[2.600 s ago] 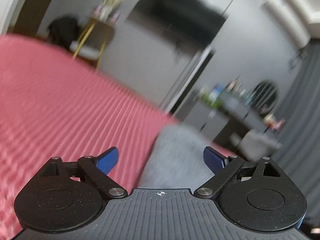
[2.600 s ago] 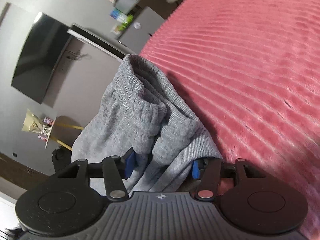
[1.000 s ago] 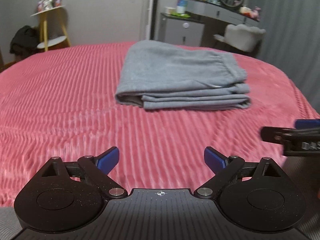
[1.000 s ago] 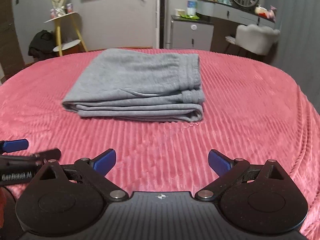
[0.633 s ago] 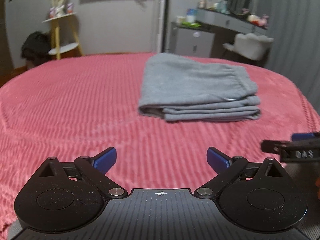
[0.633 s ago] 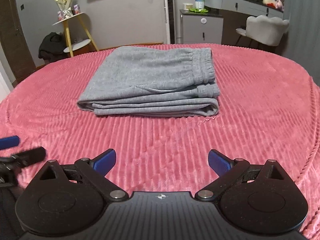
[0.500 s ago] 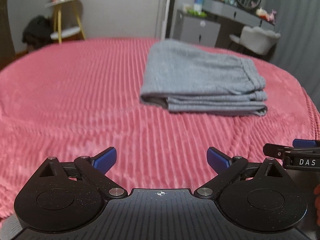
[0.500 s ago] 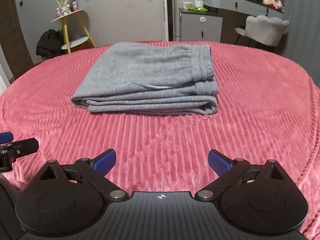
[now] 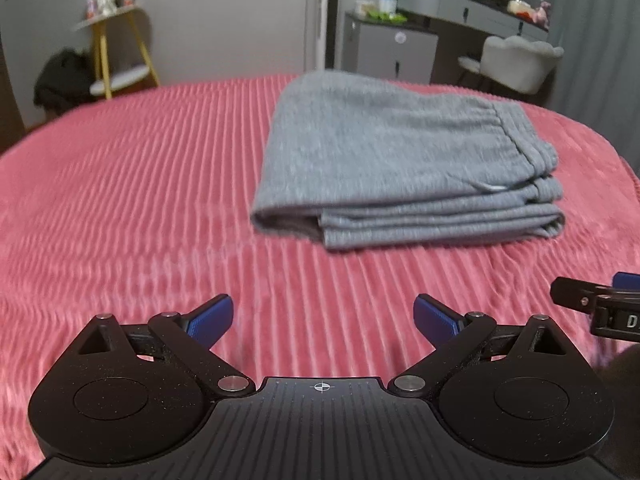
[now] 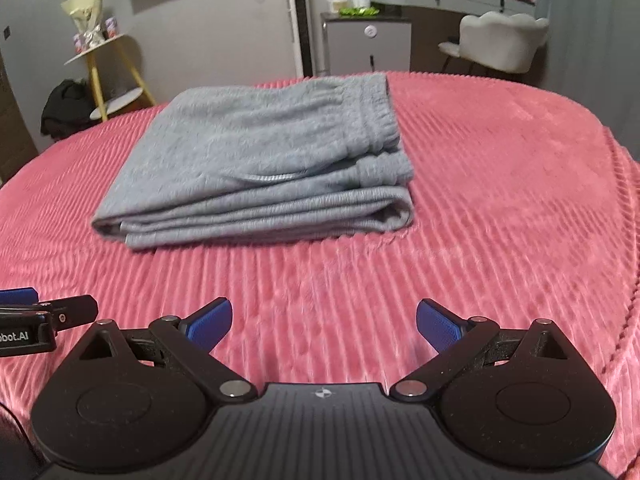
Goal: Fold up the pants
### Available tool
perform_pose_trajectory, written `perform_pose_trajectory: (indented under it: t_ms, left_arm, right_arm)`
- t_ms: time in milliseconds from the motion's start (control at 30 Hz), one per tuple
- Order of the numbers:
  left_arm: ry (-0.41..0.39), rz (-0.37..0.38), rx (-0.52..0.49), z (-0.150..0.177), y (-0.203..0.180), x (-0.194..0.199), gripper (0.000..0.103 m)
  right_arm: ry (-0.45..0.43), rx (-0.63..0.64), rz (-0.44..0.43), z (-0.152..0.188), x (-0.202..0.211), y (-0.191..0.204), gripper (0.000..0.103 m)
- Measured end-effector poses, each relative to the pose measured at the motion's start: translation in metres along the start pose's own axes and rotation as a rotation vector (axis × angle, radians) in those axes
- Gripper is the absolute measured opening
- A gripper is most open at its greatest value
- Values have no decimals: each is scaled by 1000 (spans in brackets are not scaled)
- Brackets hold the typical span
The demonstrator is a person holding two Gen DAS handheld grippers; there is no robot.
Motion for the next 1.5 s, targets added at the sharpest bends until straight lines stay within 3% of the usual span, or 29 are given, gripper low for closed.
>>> perform_pose_trajectory:
  t_ms: [167,333,600,933,1500]
  left_arm:
    - [11,6,-50,-4,-5,-13,100]
    - [25,4,-20,-5,-7,-22,100]
    - [43,20,22,-1,-6,-30,100]
    - [24,47,-25,-1,-16,-27,100]
    - [30,52,-1,0,-12,-26,100]
  right_arm:
    - [-39,9,5,-6,-9,2,99]
    - [-70,29,-13,-11,-15,9,99]
    - [-49,67,-23,-6,-24,18,99]
    - [-36,43,-21,-4,-26,14,99]
    - [-30,19,-15,-3,-26,9,99]
Point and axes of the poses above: each gripper's, at about its wrist camera, not at the fingertips, and x roughly against the way its jaws point, y to its left, z to its underside, the point moved 10 cm from there along -x, roughly the way its jaws point, and after that the axes turned 13 degrees about -y, right-handed, at the moved point
